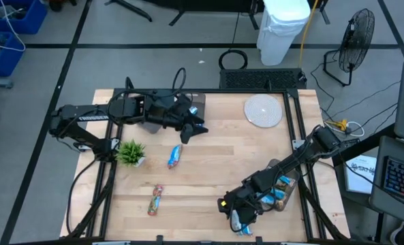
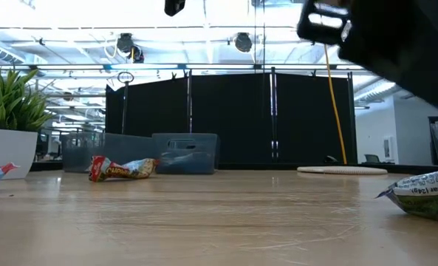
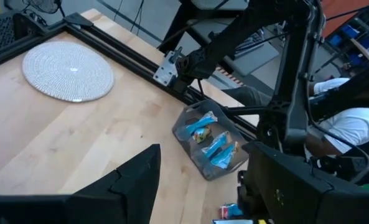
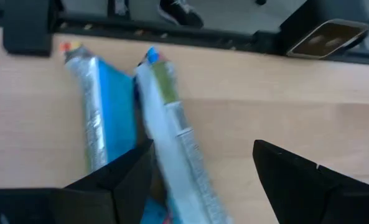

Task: Pick and place Granola Bars by type
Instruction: Put the blue granola bar into the top right black transparent bin

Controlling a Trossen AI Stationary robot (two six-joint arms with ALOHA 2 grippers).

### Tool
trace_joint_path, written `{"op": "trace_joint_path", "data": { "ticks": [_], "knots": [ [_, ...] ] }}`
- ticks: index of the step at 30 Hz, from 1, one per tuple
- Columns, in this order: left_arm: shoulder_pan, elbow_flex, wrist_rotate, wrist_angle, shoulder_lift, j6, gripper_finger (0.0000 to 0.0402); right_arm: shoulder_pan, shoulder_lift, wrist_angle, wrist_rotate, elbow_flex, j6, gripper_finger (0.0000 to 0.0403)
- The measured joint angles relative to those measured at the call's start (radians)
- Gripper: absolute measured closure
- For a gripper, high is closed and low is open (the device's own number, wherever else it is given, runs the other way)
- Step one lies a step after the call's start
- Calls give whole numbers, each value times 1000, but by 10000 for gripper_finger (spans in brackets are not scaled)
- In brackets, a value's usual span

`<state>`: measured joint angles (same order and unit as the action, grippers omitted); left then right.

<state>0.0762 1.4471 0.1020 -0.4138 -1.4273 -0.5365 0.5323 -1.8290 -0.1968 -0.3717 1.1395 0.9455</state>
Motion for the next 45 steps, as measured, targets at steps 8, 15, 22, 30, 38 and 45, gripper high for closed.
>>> {"op": "trace_joint_path", "data": {
  "ticks": [8, 15, 22, 30, 38, 45],
  "knots": [
    [0, 0, -5, 0, 0, 7, 149, 0, 1, 72, 0, -67, 1, 140],
    [0, 0, -25, 7, 0, 19, 149, 0, 1, 119, 0, -95, -18, 158],
    [-14, 0, -25, 7, 0, 21, 149, 0, 1, 119, 1, -95, -38, 252],
    [-45, 0, 10, 5, 0, 83, 149, 0, 1, 193, 3, -96, -214, 382],
    [-45, 0, 37, -3, 0, 62, 149, 0, 1, 285, 6, -96, -424, 401],
    [-46, 0, 40, -10, 0, 62, 149, 0, 2, 320, 57, -96, -523, 402]
  ]
}}
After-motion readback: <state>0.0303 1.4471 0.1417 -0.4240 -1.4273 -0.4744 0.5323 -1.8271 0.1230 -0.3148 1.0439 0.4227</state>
